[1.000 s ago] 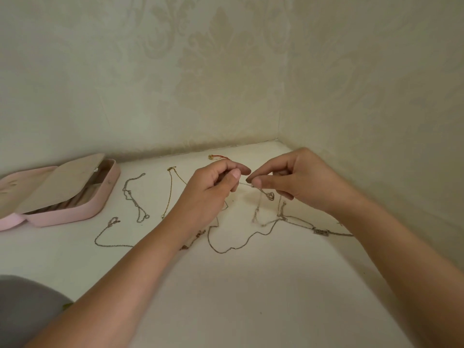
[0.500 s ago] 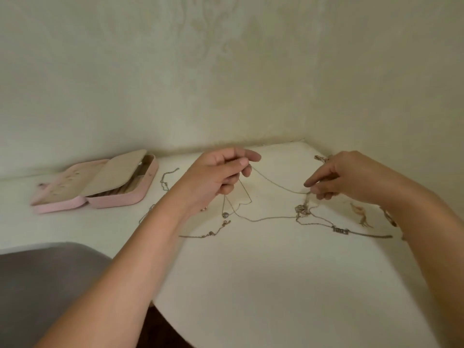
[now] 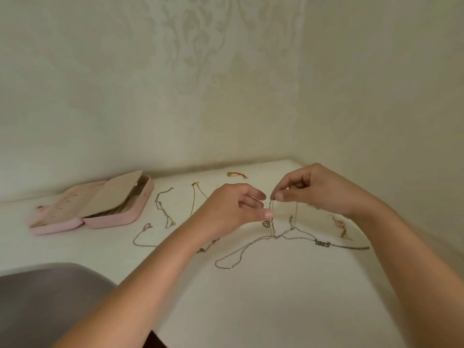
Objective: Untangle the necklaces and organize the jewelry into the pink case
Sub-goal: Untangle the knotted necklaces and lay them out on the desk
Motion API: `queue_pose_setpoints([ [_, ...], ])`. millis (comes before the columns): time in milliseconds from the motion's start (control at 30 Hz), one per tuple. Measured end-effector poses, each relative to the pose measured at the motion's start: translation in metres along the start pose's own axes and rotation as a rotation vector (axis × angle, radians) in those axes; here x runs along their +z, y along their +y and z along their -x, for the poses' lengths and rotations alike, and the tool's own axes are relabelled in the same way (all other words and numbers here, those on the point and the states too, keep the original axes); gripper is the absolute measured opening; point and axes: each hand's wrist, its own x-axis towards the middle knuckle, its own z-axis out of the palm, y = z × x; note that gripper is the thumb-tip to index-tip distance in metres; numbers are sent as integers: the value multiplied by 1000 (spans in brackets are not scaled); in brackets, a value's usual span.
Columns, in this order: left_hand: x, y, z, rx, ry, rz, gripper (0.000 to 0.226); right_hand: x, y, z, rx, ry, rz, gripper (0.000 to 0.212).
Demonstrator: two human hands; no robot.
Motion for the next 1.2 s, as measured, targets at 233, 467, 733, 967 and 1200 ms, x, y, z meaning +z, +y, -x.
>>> queue_pose_setpoints([
  [233, 16, -1, -17, 111, 82, 85, 8, -1, 5, -2, -4, 55, 21, 2],
  [467, 20, -6, -26, 89, 80, -24, 20, 0, 8, -1, 61, 38, 219, 8],
  [733, 19, -4, -23, 48, 96, 312, 25, 4, 9, -6, -18, 39, 17, 11],
  [967, 17, -6, -22, 84, 128, 269, 18, 8, 7, -7, -22, 103, -47, 9],
  [1200, 15, -11, -22, 168, 204, 292, 6, 5, -1, -4, 21, 123, -133, 11],
])
